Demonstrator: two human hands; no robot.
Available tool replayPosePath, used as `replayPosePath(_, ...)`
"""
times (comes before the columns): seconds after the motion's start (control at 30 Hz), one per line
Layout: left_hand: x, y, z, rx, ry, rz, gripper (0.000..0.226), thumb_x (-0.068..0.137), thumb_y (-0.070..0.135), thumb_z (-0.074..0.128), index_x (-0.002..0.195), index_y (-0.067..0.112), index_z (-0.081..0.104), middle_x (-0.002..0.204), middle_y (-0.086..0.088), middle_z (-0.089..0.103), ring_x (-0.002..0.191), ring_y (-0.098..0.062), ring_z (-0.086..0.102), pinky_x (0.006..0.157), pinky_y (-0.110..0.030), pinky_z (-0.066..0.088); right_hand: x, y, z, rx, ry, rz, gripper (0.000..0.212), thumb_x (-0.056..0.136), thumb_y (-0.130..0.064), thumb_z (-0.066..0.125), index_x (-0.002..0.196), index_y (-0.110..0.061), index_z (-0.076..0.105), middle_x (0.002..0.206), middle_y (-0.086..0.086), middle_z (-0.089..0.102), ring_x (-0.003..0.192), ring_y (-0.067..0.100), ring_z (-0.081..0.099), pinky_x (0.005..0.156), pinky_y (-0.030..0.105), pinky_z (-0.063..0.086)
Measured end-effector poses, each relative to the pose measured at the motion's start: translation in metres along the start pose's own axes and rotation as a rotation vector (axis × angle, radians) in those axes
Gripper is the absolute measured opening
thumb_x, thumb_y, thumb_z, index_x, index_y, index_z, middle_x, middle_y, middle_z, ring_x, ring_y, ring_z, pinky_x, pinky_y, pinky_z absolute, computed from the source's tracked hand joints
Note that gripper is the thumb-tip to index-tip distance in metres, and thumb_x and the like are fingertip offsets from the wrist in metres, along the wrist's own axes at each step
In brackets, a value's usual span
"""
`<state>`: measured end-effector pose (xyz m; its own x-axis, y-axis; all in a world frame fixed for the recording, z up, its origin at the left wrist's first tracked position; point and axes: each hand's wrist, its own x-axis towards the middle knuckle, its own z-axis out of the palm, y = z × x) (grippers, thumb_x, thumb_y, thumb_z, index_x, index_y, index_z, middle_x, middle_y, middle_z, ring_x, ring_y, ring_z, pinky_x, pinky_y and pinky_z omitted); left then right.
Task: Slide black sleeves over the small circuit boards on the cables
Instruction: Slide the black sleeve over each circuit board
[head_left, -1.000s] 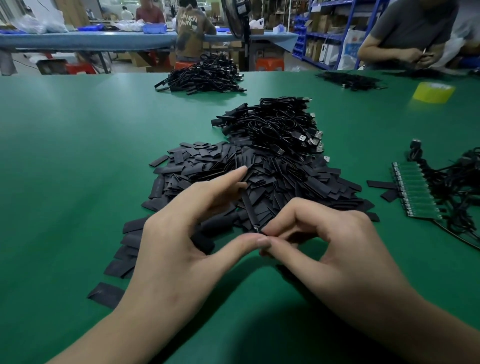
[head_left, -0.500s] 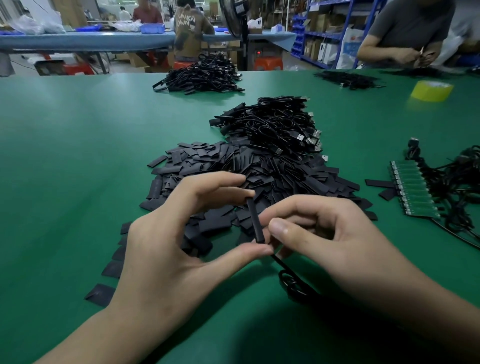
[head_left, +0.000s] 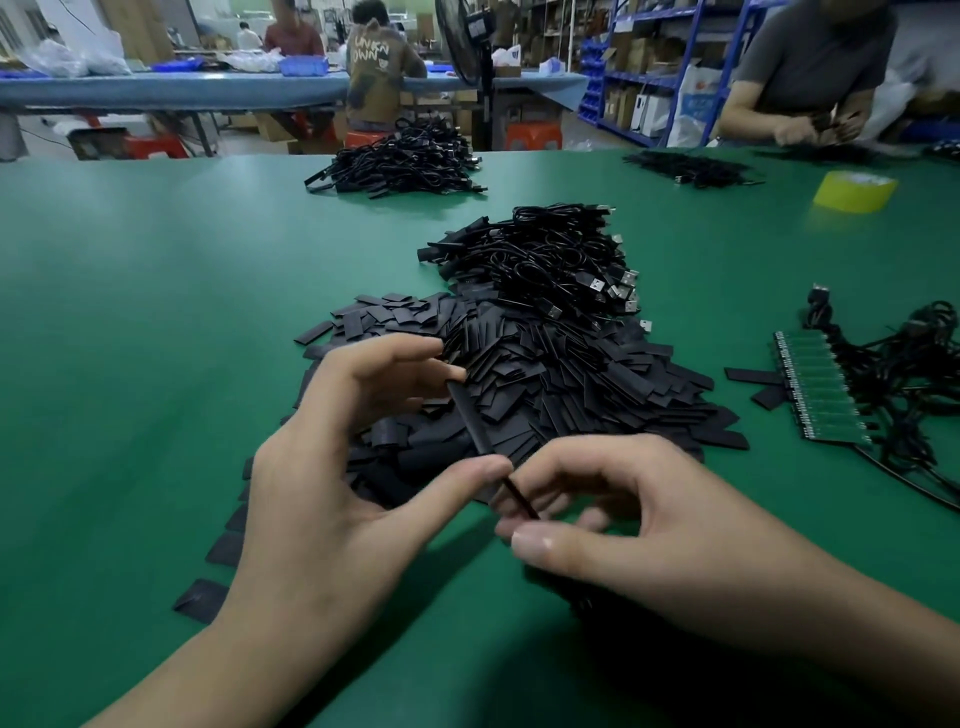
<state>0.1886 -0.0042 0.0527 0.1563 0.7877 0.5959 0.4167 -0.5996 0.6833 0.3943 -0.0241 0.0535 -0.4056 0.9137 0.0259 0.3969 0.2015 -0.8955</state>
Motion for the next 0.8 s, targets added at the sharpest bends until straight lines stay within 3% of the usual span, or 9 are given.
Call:
replayPosePath(0.07,-0.011,-0.011,0.002,-0.034,0.011,0.001,0.059,0.075,0.046,0.078,0.125,0.027,0.053,0.122,0.015,0.063,0.120,-0.011,0.060,0.098,-0.022,0.049,0.000,0.001,0.001,-0.057,-0.009,-0.018,0.008,0.090,-0.033,0.074,0.098,-0.034,0.074,0.093,-0.009,0.074,0.064,0.033,0.061,0.062,0.046,0.053)
replayPosePath(0.13,-0.012,-0.012,0.006,-0.032,0.034,0.012,0.053,0.079,0.048,0.074,0.119,0.026,0.047,0.119,0.010,0.057,0.118,-0.022,0.059,0.097,-0.030,0.049,0.001,0.001,-0.001,-0.084,0.023,-0.048,0.006,0.093,-0.029,0.071,0.097,-0.034,0.074,0.089,-0.009,0.073,0.061,0.022,0.058,0.061,0.034,0.047)
replayPosePath(0.23,-0.009,-0.015,0.003,0.003,0.023,-0.076,0.042,0.083,0.061,0.063,0.096,0.028,0.039,0.094,0.008,0.051,0.088,-0.015,0.056,0.076,-0.026,0.047,0.006,-0.001,-0.013,-0.147,0.178,-0.052,0.012,0.096,-0.025,0.068,0.098,-0.035,0.075,0.084,-0.008,0.076,0.078,0.009,0.071,0.076,0.032,0.057)
replayPosePath(0.3,-0.011,-0.014,0.001,0.049,-0.006,-0.084,0.047,0.084,0.062,0.062,0.079,0.027,0.031,0.073,0.007,0.042,0.064,-0.009,0.041,0.058,-0.021,0.038,0.015,-0.004,-0.029,-0.231,0.276,-0.049,0.016,0.096,-0.022,0.066,0.096,-0.034,0.077,0.082,-0.011,0.076,0.075,0.005,0.071,0.073,0.027,0.056)
replayPosePath(0.43,-0.013,-0.010,0.001,0.123,-0.037,-0.028,0.063,0.080,0.053,0.071,0.064,0.021,0.019,0.060,0.003,0.019,0.058,-0.009,0.017,0.050,-0.021,0.021,0.063,-0.018,-0.074,-0.671,0.378,-0.092,0.018,0.099,-0.020,0.064,0.106,-0.029,0.077,0.078,-0.020,0.063,0.073,-0.003,0.059,0.070,0.010,0.043)
replayPosePath(0.5,-0.014,-0.009,0.001,0.107,-0.062,-0.035,0.066,0.080,0.053,0.070,0.063,0.019,0.018,0.060,-0.003,0.019,0.059,-0.012,0.016,0.050,-0.025,0.020,0.102,-0.027,-0.094,-0.842,0.425,-0.113,0.020,0.101,-0.021,0.061,0.114,-0.022,0.077,0.082,-0.022,0.053,0.074,0.001,0.052,0.073,0.017,0.039)
replayPosePath(0.6,-0.016,-0.009,0.001,0.114,-0.138,-0.035,0.066,0.086,0.056,0.065,0.061,0.015,0.020,0.059,-0.006,0.020,0.055,-0.020,0.019,0.049,-0.027,0.020,0.169,-0.040,-0.117,-1.016,0.453,-0.131,0.023,0.102,-0.021,0.060,0.120,-0.017,0.074,0.105,-0.002,0.067,0.087,0.017,0.058,0.085,0.034,0.049)
replayPosePath(0.67,-0.016,-0.009,0.001,0.137,-0.185,-0.007,0.065,0.092,0.054,0.060,0.060,0.013,0.021,0.058,-0.006,0.020,0.053,-0.021,0.020,0.048,-0.028,0.021,0.207,-0.048,-0.125,-1.102,0.431,-0.107,0.025,0.103,-0.024,0.059,0.124,-0.019,0.072,0.123,0.010,0.062,0.097,0.027,0.058,0.087,0.040,0.050)
replayPosePath(0.8,-0.015,-0.012,-0.001,0.158,-0.211,0.030,0.058,0.100,0.041,0.054,0.063,0.013,0.020,0.057,-0.005,0.020,0.050,-0.020,0.020,0.049,-0.029,0.018,0.239,-0.051,-0.111,-1.162,0.346,-0.039,0.040,0.102,-0.040,0.058,0.138,-0.024,0.061,0.137,0.013,0.051,0.126,0.035,0.052,0.105,0.049,0.044)
